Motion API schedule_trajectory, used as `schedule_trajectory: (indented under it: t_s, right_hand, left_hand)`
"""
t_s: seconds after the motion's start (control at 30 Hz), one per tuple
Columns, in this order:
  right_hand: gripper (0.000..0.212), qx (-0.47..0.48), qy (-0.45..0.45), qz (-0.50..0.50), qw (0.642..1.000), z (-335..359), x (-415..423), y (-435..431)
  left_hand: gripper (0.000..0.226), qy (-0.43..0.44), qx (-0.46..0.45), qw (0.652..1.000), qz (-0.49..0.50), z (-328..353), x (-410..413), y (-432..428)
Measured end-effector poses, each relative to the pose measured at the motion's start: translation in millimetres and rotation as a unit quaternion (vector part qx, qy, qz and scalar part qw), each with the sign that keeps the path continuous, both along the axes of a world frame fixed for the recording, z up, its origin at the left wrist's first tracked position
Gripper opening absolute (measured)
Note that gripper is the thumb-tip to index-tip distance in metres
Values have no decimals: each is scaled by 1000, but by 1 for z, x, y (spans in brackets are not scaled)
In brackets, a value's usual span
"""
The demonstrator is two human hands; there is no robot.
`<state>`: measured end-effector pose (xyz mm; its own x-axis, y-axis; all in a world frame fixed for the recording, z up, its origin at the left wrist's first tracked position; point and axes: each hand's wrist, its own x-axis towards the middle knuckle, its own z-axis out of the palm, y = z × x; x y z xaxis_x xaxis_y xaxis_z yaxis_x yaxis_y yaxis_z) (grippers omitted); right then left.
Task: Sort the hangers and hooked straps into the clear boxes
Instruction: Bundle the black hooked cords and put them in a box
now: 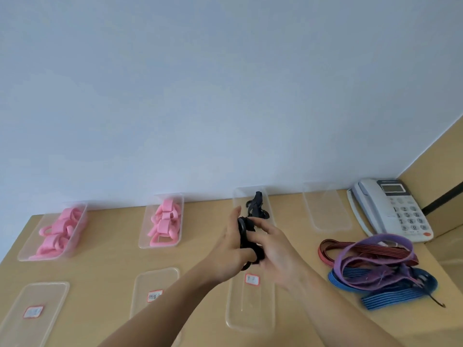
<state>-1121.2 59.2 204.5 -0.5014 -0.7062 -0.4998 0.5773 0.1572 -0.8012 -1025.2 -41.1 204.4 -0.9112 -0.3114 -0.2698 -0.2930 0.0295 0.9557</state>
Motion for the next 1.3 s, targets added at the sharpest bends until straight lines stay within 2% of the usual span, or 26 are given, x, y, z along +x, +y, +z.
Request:
schedule_trajectory:
  t_s: [0.1,0.17,0.37,0.5,0.57,0.63,0.67,0.73,0.77,0.87,0.97,1.07,1.17,1.3]
  right_hand:
    - [23,9,27,10,1000,-8,-26,-12]
    - [25,3,14,19,1000,-11,-43,-19]
    - [44,30,-43,-1,999,-27,-81,-44]
    - [37,52,-25,30,998,-33,-92,-53]
    - [35,103,33,52,993,-36,-97,-56]
    - [40,169,142,55,974,-42,-103,-55]
    - [41,187,193,34,963,-45,-107,-51]
    - [28,202,283,-27,937,-49,-113,-42]
    - [20,213,325,-45,920,-50,-115,-37]
    - [23,251,393,-14,885,-63,-120,-28]
    - [20,255,369,22,893,-78,-120,-24]
    - [21,246,328,22,912,-85,-117,-22]
    - [21,234,285,9,929,-92,-120,-21]
    - [21,213,259,15,942,-98,-122,-21]
  left_hand:
    - [77,-5,-14,999,32,-6,-28,-10]
    - [64,-12,-46,998,33,-14,-45,-19]
    - [67,-81,-137,986,52,-55,-97,-40]
    - [67,-94,-202,971,86,-70,-121,-39]
    - [73,-115,-272,953,73,-82,-129,-39]
    - [84,-137,-329,932,59,-88,-136,-37]
    - [87,-141,-349,924,61,-90,-140,-36]
    - [89,-136,-382,911,73,-93,-146,-35]
    - [88,-134,-404,902,78,-94,-148,-35]
    - [71,-174,-457,871,48,-100,-153,-28]
    - [53,-200,-506,839,30,-108,-152,-21]
    - [65,-213,-543,812,28,-115,-154,-20]
    - [77,-231,-532,814,9,-118,-158,-22]
    - [79,-227,-524,821,-4,-123,-156,-28]
